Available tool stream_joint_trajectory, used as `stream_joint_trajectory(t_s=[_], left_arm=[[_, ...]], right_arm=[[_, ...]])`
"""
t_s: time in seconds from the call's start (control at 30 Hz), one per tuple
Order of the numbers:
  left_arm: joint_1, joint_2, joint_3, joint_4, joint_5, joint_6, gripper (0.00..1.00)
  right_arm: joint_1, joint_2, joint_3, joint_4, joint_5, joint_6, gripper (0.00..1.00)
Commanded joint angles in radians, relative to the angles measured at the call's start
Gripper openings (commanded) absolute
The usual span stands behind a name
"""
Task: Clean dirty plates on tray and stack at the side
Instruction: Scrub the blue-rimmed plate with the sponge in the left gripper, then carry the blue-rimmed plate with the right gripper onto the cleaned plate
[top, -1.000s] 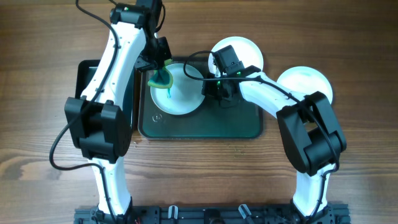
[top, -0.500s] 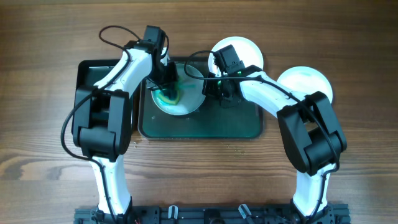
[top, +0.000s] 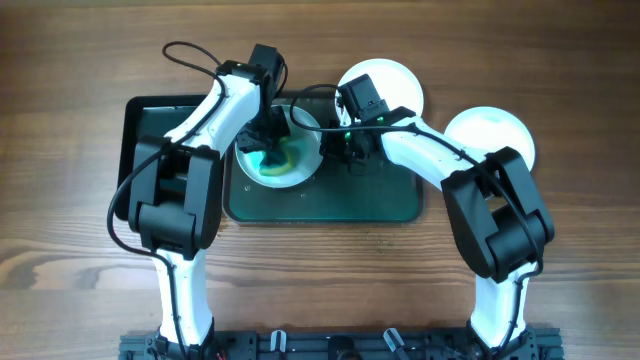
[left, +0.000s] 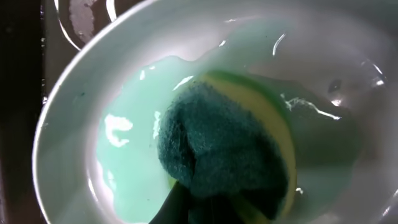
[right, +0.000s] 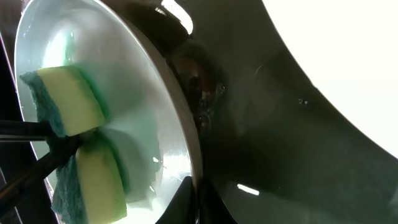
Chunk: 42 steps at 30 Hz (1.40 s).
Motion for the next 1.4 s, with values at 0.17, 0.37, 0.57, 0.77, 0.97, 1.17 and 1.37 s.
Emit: stream_joint_trajectory(t_s=[0.17,0.37,0.57,0.77,0.97,1.17,1.37], left_arm=[[0.015,0.036,-0.021,0.244,0.059,0.206,0.04],[0.015,0.008,0.061,-0.048,-0.117,0.058,0.04],[0.093,-0.128,0.243,-0.18,0.214,0.14,0.04],[0.235,-0.23,0.249,-0.17,0.199,0.14,0.04],[0.235,-0.23,0.249,-0.171,0.198,0.14,0.04],[0.235,-0.23,0.249,-0.178,0.198,0.14,0.04],[0.235,-0.23,0.249,-0.185,0.198,0.14,0.04]], right_arm=[[-0.01,0.021,0.018,0.003,0.006,-0.021,0.04],[-0.01,0.021,0.018,0.0,0.0,-0.026,0.04],[-0.01,-0.002,0.018,-0.029,-0.017,-0.059,0.04],[0.085,-0.236,0.018,-0.272,0.521,-0.22,0.04],[0.314,-0.366,0.018,-0.441,1.193,-0.246,0.04],[0.353,-0.364,0.004,-0.438,1.028,-0.222,0.04],[-0.024,-0.354,-0.003,-0.496,0.281,-0.283,0.08]])
